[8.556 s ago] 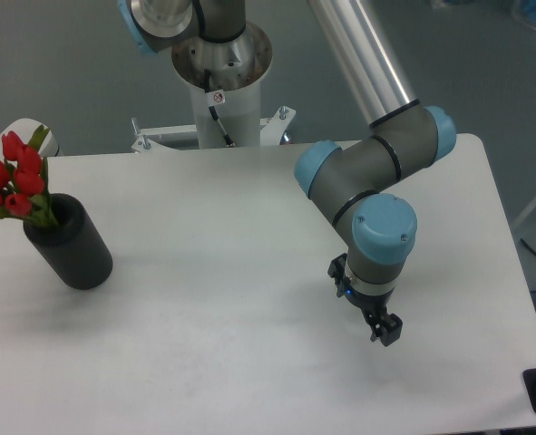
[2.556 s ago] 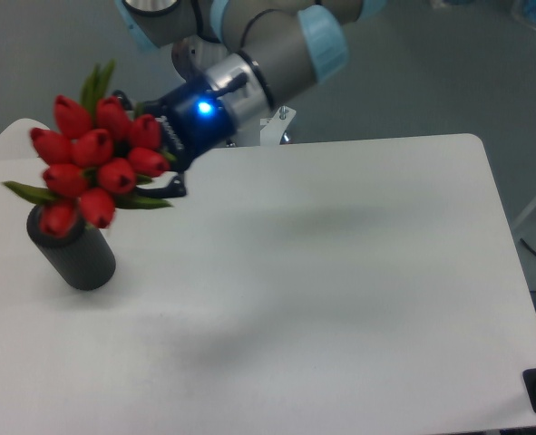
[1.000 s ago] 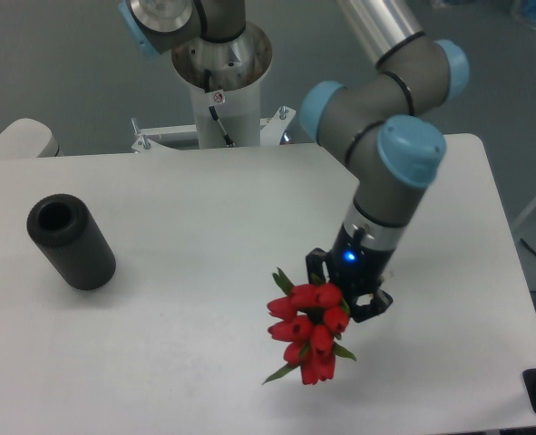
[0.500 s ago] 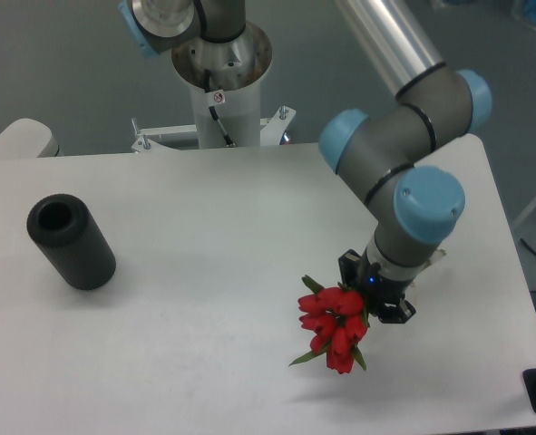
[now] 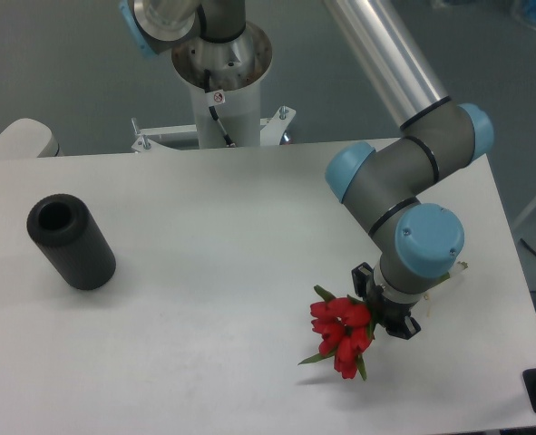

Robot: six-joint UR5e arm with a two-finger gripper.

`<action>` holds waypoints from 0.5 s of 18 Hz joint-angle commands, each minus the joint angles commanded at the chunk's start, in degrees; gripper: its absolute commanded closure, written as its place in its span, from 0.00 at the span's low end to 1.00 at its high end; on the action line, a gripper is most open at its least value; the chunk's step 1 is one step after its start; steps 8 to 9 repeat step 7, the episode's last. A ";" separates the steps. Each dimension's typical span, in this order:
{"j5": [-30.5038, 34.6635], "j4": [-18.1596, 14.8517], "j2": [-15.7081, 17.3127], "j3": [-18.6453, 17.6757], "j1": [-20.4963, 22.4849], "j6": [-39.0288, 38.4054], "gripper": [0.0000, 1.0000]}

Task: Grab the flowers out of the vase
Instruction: 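Carry the held tulips away from the vase across the table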

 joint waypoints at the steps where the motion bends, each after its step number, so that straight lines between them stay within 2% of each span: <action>1: 0.18 -0.09 0.00 -0.09 0.00 0.09 0.90; 9: 0.18 -0.09 0.09 -0.44 -0.09 0.00 0.90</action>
